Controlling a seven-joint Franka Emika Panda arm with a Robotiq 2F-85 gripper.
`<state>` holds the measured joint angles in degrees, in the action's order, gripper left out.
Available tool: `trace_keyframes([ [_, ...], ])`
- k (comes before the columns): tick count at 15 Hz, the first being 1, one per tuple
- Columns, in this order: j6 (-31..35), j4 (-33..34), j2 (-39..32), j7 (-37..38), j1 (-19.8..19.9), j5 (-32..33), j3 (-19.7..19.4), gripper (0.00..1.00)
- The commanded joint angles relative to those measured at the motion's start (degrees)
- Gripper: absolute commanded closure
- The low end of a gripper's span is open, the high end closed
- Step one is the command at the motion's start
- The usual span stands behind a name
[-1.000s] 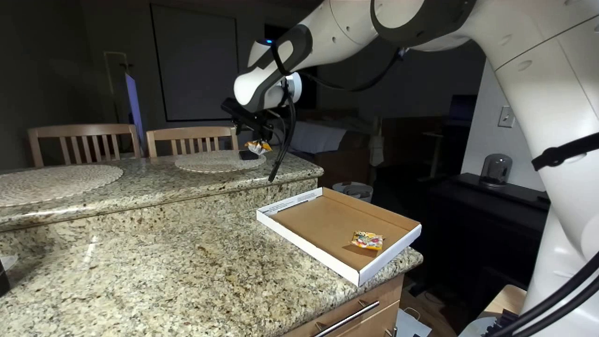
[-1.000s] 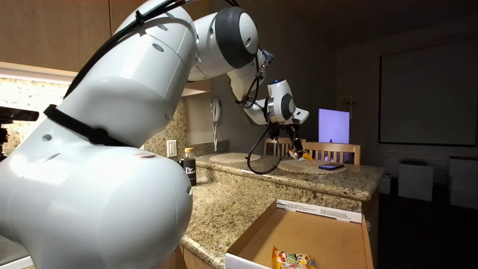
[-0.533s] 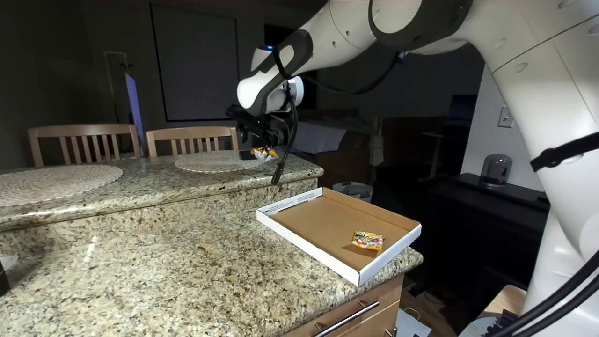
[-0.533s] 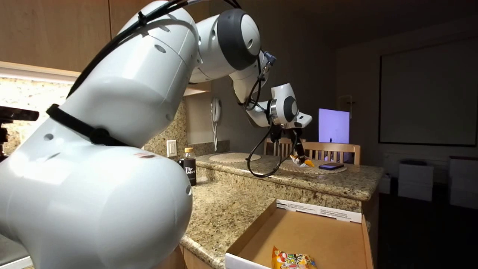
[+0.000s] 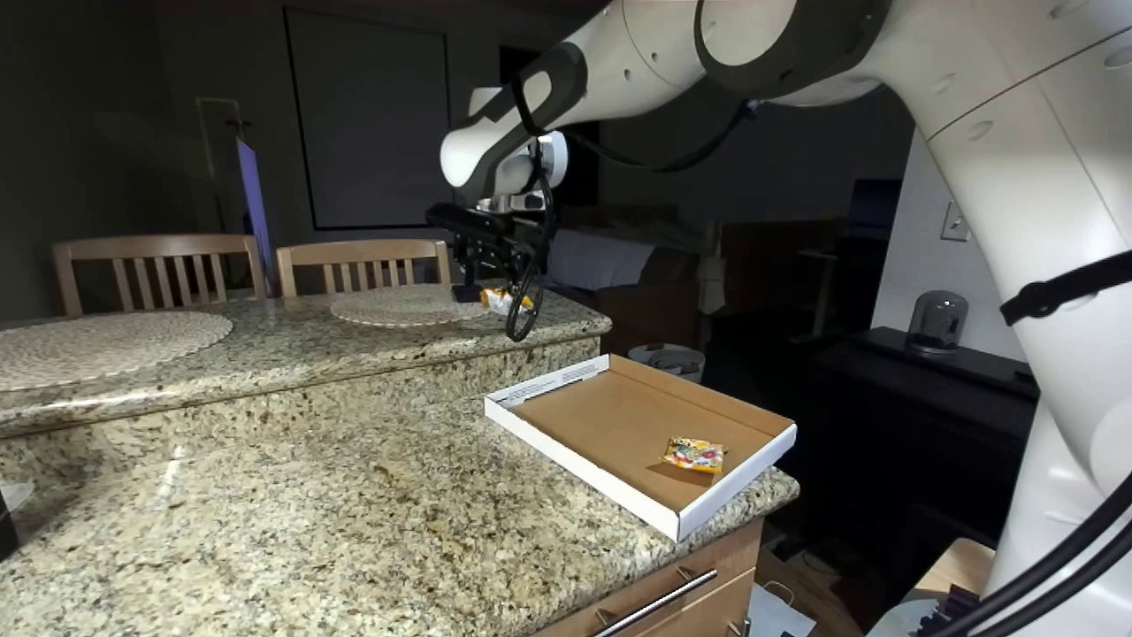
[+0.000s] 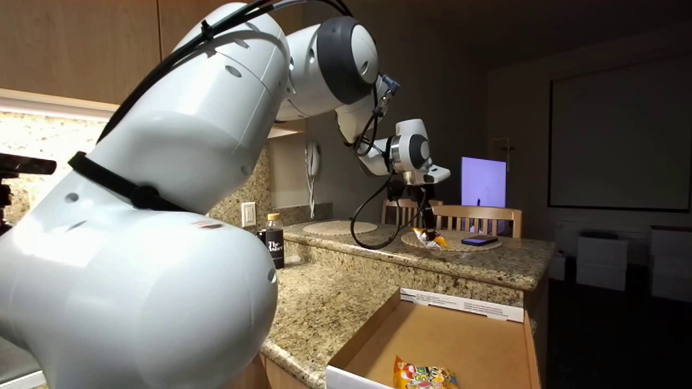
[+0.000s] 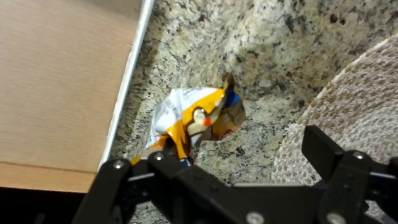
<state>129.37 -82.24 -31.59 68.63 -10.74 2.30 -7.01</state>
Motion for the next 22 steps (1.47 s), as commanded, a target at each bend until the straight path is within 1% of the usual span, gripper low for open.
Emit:
trace_keyframes([
  [1, -11.3, 5.4, -1.6, -0.3, 2.3, -2.6, 2.2, 0.00],
  [4, -20.0, 10.7, -4.1, 0.8, 3.0, -3.4, 2.5, 0.00],
  [7, -23.7, 14.8, -6.2, 1.6, 3.6, -4.1, 2.7, 0.00],
  [10, -26.1, 17.0, -7.4, 1.6, 3.9, -4.5, 2.8, 0.00],
  [11, -27.3, 15.9, -7.0, 1.1, 4.0, -4.9, 3.2, 0.00],
  [13, -28.0, 10.9, -4.4, 0.1, 4.4, -6.3, 4.0, 0.00],
  [16, -28.1, 1.0, 2.3, -2.1, 5.8, -10.2, 5.3, 0.00],
  [17, -28.5, -1.2, 4.0, -2.7, 6.1, -10.6, 5.2, 0.00],
  [22, -21.5, -14.1, 11.7, -6.9, 7.8, -8.5, 3.2, 0.00],
])
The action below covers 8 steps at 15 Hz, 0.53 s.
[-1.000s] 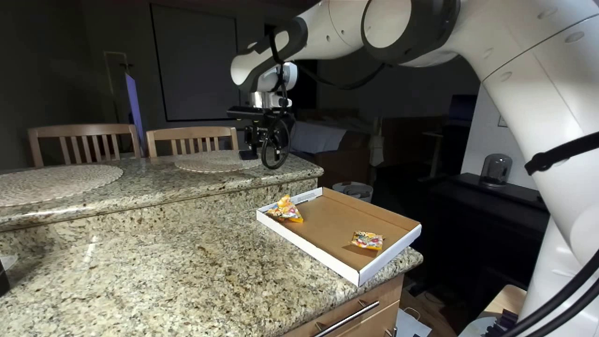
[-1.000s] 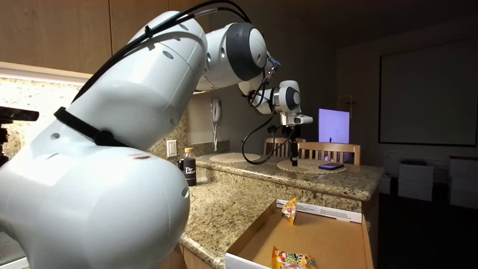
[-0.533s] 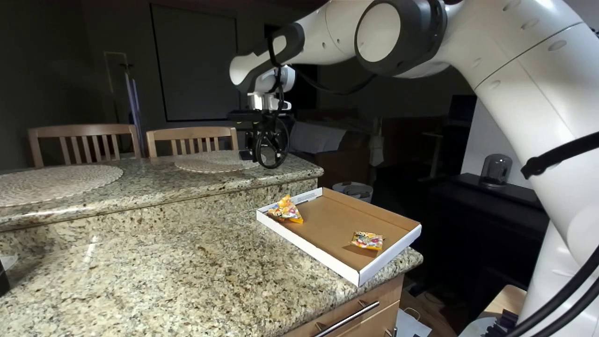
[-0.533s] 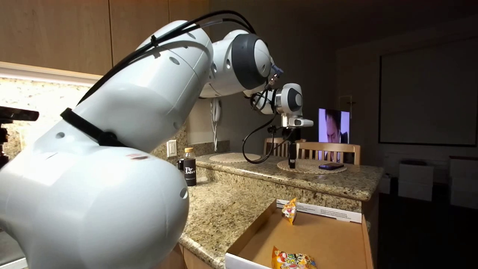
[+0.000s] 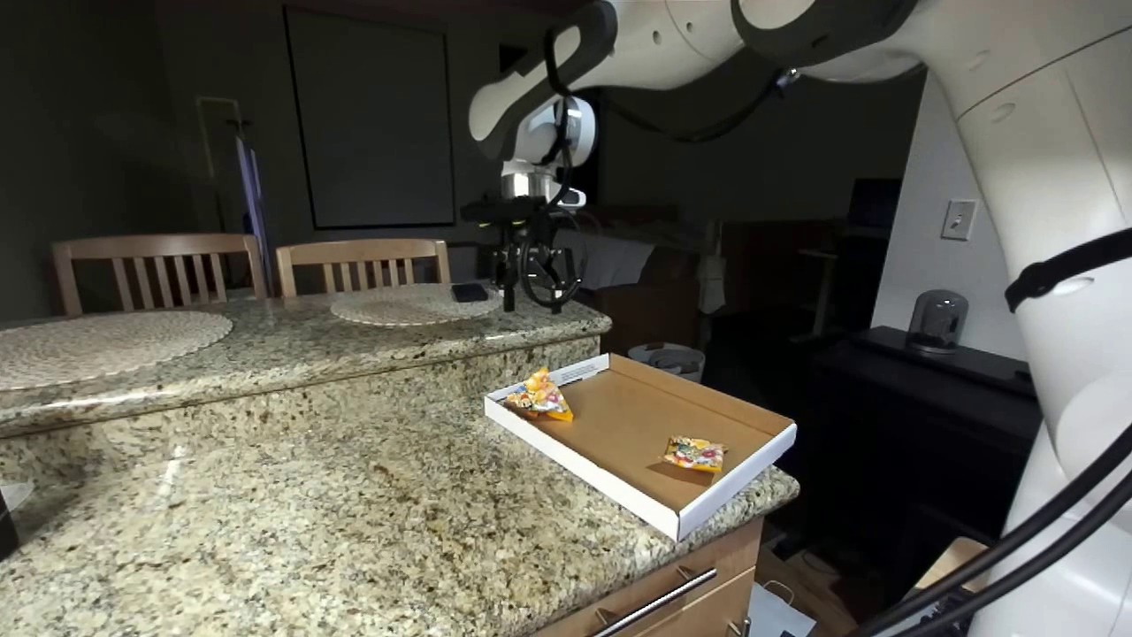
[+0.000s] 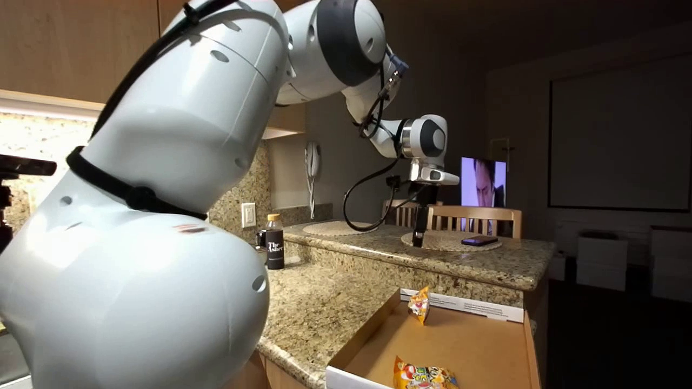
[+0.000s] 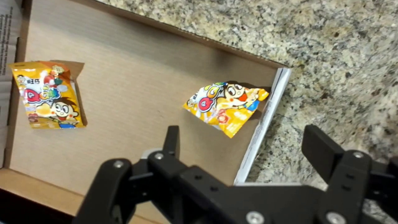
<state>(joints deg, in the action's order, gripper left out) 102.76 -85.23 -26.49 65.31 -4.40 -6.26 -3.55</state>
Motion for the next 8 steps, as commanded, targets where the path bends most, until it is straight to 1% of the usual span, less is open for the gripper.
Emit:
trace_keyframes([
  [1, 6.0, -12.9, 6.6, -4.1, 1.6, 0.3, -0.4, 0.00],
  [4, 8.2, -19.6, 6.4, -6.4, 2.1, -1.0, 0.1, 0.00],
  [6, 12.6, -24.5, 6.3, -7.1, 1.4, -0.5, 0.3, 0.00],
  [8, 18.0, -28.0, 6.2, -7.5, 0.7, 0.0, 0.7, 0.00],
])
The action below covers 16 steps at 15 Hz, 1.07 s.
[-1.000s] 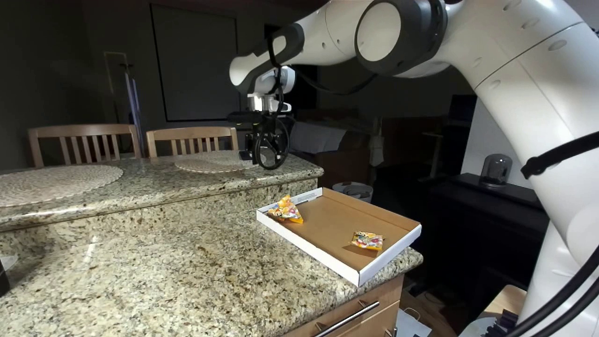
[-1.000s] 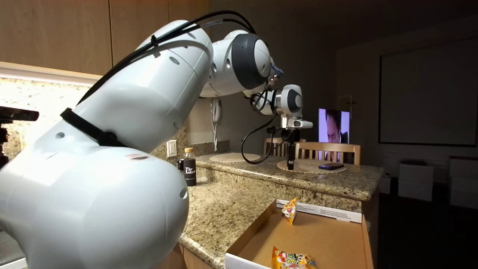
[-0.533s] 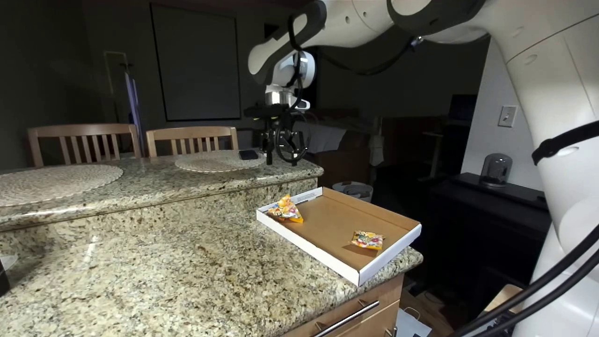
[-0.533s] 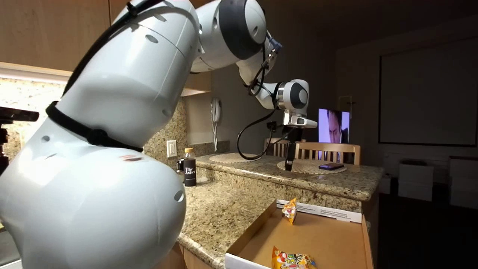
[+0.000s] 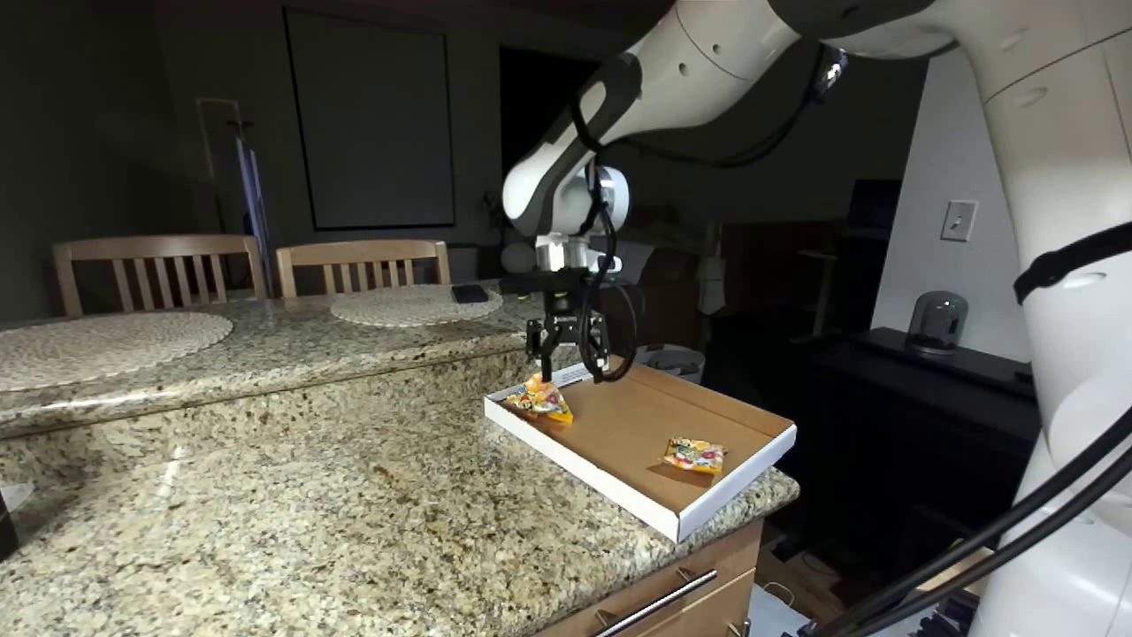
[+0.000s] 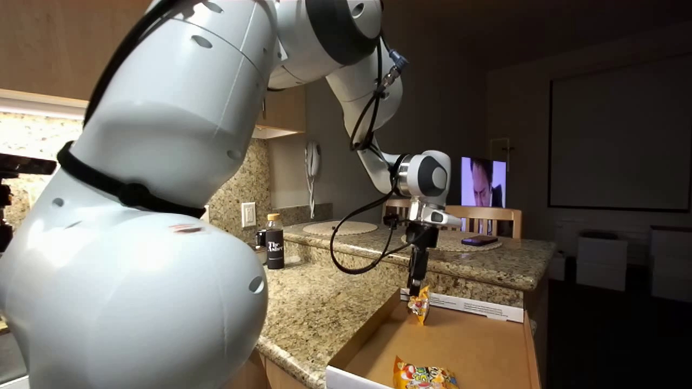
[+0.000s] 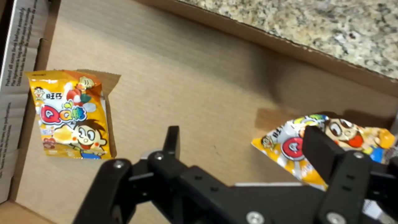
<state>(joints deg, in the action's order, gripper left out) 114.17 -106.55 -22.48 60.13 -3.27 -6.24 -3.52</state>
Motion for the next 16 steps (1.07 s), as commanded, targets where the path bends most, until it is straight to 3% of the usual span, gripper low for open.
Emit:
trace_keyframes([
  [1, 9.9, -7.8, 1.8, -2.4, -0.7, 0.2, 0.7, 0.00],
  [9, 25.1, -9.0, 1.1, -0.9, -1.8, 5.3, -1.2, 0.00],
  [16, 34.1, -8.6, -0.6, -3.6, -2.1, 5.0, -0.5, 0.00],
])
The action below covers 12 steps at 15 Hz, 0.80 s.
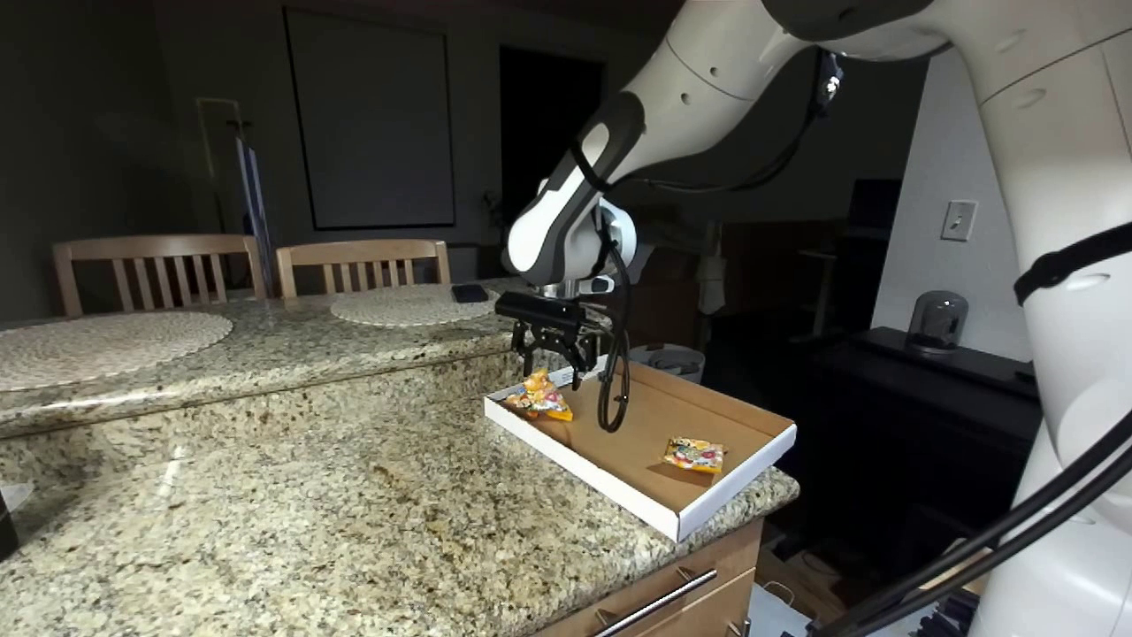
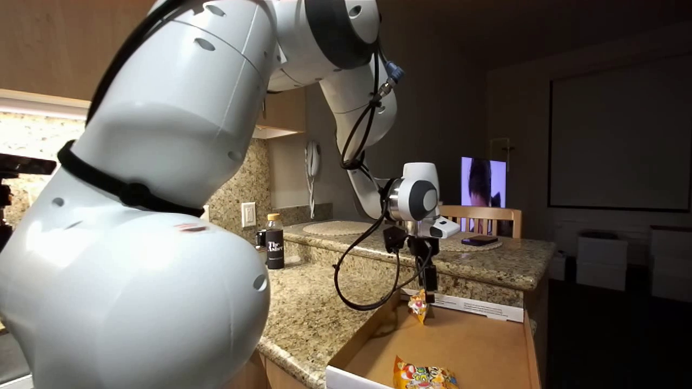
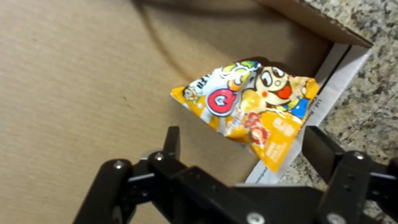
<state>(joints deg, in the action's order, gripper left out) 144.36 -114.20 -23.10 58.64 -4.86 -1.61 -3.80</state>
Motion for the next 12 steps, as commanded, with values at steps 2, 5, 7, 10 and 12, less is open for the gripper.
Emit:
trace_keyframes([
  [2, 6.2, -0.5, -0.9, -2.3, -0.9, 0.9, -0.7, 0.00],
  [5, 8.0, 0.6, -2.6, -1.7, -1.5, 2.0, -1.9, 0.00],
  [7, 8.1, 1.1, -3.3, -1.8, -1.4, 1.9, -2.2, 0.25],
  [10, 8.3, 1.0, -3.4, -2.4, -1.0, 0.5, -1.5, 0.41],
  [12, 8.7, 1.4, -3.6, -2.6, -0.8, -0.3, -0.9, 0.54],
])
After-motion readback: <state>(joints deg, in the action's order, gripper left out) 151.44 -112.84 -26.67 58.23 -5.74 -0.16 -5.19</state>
